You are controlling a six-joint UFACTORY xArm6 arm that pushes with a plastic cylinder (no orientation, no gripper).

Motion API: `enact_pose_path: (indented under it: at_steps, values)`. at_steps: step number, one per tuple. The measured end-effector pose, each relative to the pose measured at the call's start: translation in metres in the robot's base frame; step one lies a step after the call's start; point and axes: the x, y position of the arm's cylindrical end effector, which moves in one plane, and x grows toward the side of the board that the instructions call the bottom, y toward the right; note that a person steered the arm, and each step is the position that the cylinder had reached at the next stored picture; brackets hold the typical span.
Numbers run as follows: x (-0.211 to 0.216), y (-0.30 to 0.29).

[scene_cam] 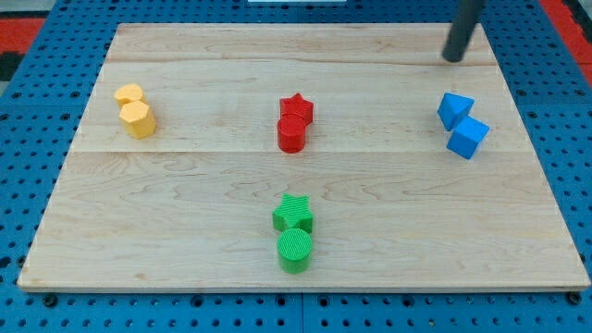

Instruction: Place red star diagonal to the red circle

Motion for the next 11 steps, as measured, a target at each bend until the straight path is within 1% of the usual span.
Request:
enact_pose_path:
  at_steps: [1, 2, 3, 4, 6, 7, 8, 9, 10, 11]
  values:
    - [-0.023, -0.100]
    - [0.015, -0.078]
    - [0.094, -0.069]
    - [0.144, -0.140]
    - [0.109, -0.243]
    - [0.109, -0.254]
    - [0.093, -0.282]
    - [0.064, -0.240]
    - [0.056, -0.164]
    - [0.079, -0.161]
